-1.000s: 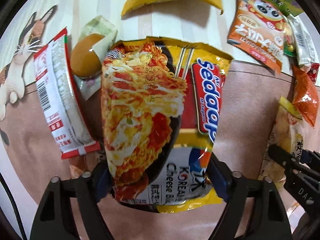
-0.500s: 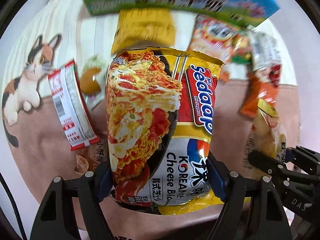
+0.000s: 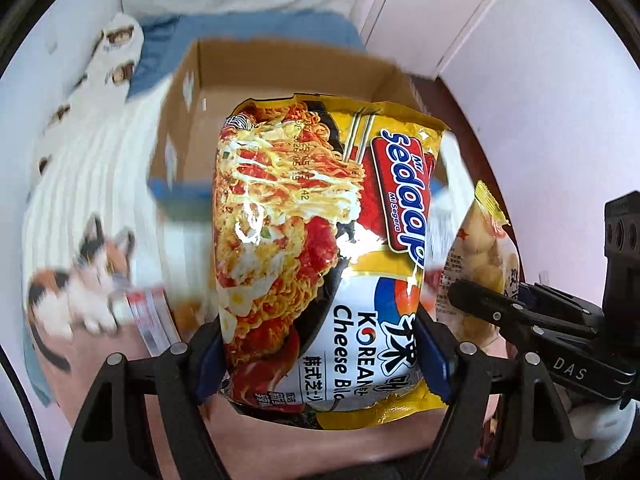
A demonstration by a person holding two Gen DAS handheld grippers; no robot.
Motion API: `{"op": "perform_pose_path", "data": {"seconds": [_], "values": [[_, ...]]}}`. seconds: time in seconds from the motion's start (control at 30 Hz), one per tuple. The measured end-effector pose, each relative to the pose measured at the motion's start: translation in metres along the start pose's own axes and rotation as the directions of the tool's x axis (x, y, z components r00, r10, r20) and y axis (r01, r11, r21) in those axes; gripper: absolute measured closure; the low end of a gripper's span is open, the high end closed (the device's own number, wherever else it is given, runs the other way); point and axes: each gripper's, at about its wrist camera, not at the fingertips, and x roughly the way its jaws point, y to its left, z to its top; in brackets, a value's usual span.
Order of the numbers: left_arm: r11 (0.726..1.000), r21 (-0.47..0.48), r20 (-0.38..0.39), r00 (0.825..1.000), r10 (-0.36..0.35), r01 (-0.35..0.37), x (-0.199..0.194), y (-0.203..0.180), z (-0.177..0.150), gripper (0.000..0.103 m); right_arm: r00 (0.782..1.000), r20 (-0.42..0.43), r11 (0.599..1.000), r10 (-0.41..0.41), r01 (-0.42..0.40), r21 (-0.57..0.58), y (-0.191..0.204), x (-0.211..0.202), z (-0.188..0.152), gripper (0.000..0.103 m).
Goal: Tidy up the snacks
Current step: 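Carry both packs into the cardboard box and open both tools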
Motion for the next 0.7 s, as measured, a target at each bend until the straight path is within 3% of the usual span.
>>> {"op": "perform_pose_path", "data": {"seconds": [0.2, 0.3, 0.53, 0.7], "values": [[0.999, -0.016, 0.071, 0.996, 0.051, -0.05, -0.02, 0.026, 0.07, 0.026, 0.994, 0.111, 0.998, -0.008, 0.015, -0.06, 0.014, 0.006, 0.084, 0.062], [0.997, -0.021, 0.06, 0.996, 0.074, -0.072, 0.003, 0.04, 0.108, 0.026, 0.992, 0.125, 0.995, -0.034, 0.045, -0.093, 0.02, 0.027, 0.126, 0.062], [0.995, -0.034, -0.027, 0.995, 0.098, -0.098, 0.067, 0.052, 0.162, 0.026, 0.994, 0.036, 0.988, -0.105, 0.108, -0.113, 0.015, 0.115, 0.197, 0.062], [0.995, -0.038, -0.125, 0.988, 0.09, -0.096, 0.097, 0.049, 0.184, 0.025, 0.991, -0.017, 0.983, -0.134, 0.131, -0.127, 0.007, 0.163, 0.216, 0.061]]}}
